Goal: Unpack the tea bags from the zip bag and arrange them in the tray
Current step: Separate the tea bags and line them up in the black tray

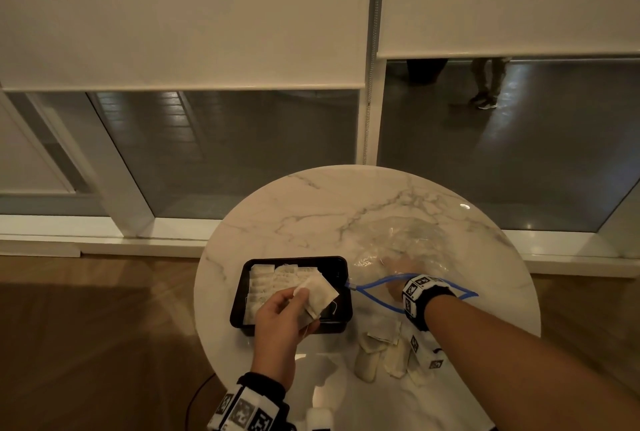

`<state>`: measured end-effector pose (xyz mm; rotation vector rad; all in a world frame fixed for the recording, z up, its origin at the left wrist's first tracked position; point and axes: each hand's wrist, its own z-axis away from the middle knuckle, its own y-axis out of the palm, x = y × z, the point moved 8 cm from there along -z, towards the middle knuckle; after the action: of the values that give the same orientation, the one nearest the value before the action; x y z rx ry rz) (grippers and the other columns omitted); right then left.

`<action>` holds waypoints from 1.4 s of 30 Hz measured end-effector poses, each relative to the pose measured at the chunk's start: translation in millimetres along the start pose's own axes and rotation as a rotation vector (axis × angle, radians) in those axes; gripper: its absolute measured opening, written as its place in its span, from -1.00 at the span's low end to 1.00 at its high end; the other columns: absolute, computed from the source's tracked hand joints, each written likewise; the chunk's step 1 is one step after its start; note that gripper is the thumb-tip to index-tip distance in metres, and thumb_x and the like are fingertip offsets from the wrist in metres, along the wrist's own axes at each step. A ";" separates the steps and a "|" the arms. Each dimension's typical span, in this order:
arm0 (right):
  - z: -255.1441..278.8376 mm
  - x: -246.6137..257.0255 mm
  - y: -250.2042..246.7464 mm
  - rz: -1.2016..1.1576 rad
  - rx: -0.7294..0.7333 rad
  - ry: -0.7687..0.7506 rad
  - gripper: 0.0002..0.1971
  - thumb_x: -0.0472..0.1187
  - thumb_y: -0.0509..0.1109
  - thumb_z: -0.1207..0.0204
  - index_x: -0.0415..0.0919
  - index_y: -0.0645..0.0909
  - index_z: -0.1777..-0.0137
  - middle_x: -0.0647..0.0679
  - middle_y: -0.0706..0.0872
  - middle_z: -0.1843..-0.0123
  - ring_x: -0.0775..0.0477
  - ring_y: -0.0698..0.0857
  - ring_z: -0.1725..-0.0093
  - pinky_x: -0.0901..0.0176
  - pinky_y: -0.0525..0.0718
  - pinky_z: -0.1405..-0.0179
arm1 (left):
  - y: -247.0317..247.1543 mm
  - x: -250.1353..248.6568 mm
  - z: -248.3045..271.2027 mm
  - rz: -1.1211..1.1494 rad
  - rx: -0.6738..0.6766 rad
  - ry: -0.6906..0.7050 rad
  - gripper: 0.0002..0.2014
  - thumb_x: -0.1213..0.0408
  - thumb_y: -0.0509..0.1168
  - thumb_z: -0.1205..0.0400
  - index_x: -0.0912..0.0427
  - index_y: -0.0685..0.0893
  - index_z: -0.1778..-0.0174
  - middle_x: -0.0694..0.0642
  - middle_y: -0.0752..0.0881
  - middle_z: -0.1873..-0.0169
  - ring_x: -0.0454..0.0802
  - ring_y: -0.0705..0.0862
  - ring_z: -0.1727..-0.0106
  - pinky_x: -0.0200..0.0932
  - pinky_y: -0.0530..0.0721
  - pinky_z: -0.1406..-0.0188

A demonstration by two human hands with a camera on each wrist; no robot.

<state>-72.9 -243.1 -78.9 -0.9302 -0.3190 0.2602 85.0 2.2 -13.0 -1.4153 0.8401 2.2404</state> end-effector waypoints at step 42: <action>-4.4 -10.3 -23.6 -0.364 -0.409 -0.006 -0.76 -0.33 0.30 -0.66 -0.26 0.62 -0.29 -0.24 0.73 -0.22 -0.23 0.71 -0.10 0.04 0.68 -0.10 | 6.7 5.8 -1.8 -0.036 0.017 0.006 -0.90 0.32 0.40 -0.69 0.24 0.79 -0.04 0.16 0.80 -0.05 0.14 0.76 -0.09 -0.03 0.77 0.14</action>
<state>-78.8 -263.6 -63.8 -1.2514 -0.5516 -0.1442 79.8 -4.1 -16.9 -1.4194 0.8272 2.1986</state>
